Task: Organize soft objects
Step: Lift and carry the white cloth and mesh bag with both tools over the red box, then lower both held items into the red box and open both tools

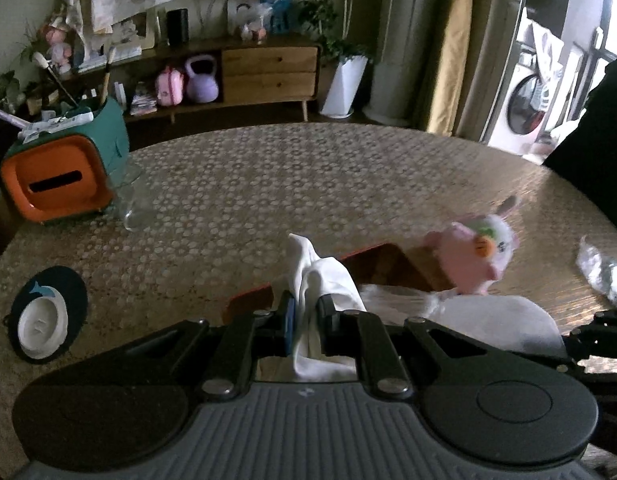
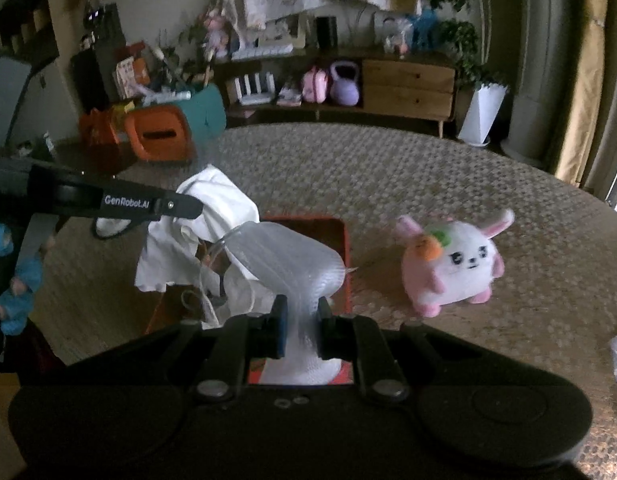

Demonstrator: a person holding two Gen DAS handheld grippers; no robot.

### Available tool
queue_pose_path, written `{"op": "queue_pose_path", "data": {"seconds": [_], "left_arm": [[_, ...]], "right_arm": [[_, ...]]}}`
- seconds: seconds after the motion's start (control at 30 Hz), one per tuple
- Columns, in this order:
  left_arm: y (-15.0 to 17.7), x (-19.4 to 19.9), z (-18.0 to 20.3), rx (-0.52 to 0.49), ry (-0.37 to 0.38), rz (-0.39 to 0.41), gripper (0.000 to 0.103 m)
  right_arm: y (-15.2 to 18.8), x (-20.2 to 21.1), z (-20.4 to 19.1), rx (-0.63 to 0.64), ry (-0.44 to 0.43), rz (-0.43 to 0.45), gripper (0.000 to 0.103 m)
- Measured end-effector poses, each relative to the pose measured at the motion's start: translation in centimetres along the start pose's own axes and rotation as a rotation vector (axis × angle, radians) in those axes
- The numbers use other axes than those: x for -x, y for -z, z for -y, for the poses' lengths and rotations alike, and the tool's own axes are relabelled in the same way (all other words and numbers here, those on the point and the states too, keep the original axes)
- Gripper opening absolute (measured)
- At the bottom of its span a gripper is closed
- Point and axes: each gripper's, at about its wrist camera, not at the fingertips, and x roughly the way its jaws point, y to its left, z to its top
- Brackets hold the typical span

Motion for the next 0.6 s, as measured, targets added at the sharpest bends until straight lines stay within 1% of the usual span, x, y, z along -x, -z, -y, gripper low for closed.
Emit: {"op": "queue_pose_path", "data": {"seconds": [0.1,0.23,0.27,0.4,0.6], "left_arm": [[0.0,-1.4,-0.2,-0.011,-0.004,-0.011,0.012],[-0.4,-3.1,-0.1,-0.007,-0.006,-0.029,0.012],[-0.5,-3.5,0.0,-0.008,-0.006,-0.031,0.012],[-0.9,-4.9,0.4,-0.008,0.003,-0.039,0.012],[-0.8,-6.8,0.8,-0.019,0.017,-0.088,0.012]], "right_arm": [[0.1,-1.6,-0.3,-0.001,-0.012,-0.03,0.013],[0.4,-3.4,-0.5,0.013,-0.006,-0.054,0.015],[0.5,-3.7,-0.5,0.008,-0.005,-0.054,0.017],[0.5,-4.6,-0.4,0.005,0.007,-0.054,0.017],[0.4,-5.4,-0.9,0.024,0.005,-0.051,0.018]]}}
